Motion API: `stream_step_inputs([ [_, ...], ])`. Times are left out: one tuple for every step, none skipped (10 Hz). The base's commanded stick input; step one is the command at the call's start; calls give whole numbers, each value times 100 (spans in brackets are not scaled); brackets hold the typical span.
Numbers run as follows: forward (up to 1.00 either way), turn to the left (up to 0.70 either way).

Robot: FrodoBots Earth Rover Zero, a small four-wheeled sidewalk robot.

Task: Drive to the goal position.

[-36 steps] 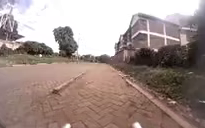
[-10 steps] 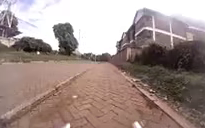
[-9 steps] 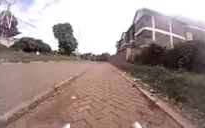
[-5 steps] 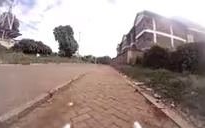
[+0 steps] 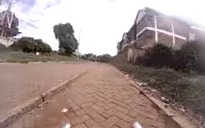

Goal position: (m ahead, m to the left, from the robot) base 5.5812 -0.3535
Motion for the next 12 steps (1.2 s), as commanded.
stream_step_inputs([
  [50,0],
  [50,0],
  [50,0],
  [50,0],
  [50,0],
  [50,0],
  [50,0],
  [50,0],
  [50,0],
  [50,0],
  [50,0],
  [50,0],
])
